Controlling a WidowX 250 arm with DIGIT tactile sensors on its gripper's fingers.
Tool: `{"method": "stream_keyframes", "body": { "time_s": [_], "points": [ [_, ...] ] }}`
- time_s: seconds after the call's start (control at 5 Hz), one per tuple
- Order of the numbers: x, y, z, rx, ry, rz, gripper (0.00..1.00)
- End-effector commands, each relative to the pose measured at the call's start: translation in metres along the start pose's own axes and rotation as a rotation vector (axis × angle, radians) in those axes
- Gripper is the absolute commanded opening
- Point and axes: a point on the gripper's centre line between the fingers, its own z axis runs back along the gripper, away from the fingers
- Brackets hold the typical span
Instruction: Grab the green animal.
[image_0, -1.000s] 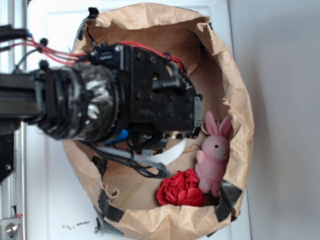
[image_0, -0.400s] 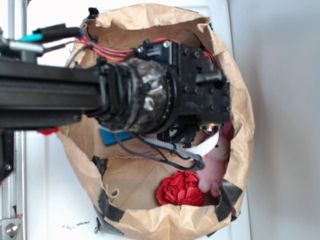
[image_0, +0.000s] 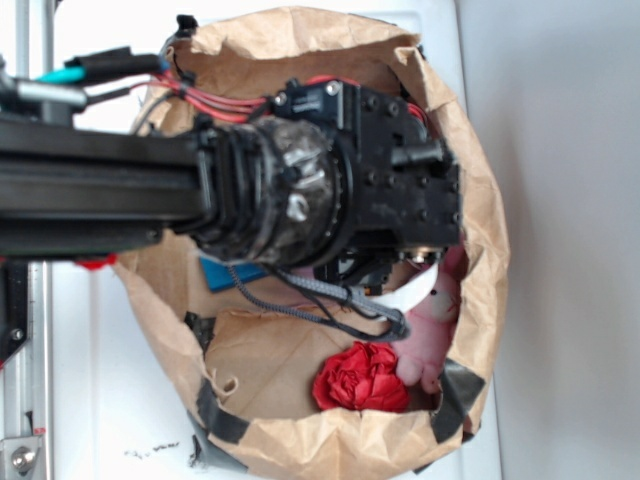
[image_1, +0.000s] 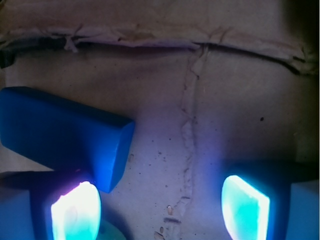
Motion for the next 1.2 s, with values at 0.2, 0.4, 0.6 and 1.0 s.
{"method": "stream_keyframes", "body": {
  "time_s": [0.2, 0.4, 0.6, 1.0],
  "points": [
    [-0.030, 0.000, -0.005, 0.076, 0.045, 0.041, 1.00],
    [-0.037, 0.001, -0.005, 0.049, 0.070, 0.032, 1.00],
    [-0.042, -0.001, -0.005, 0.034, 0.093, 0.033, 1.00],
    [-0.042, -0.019, 0.015, 0.090, 0.076, 0.016, 1.00]
  ]
}}
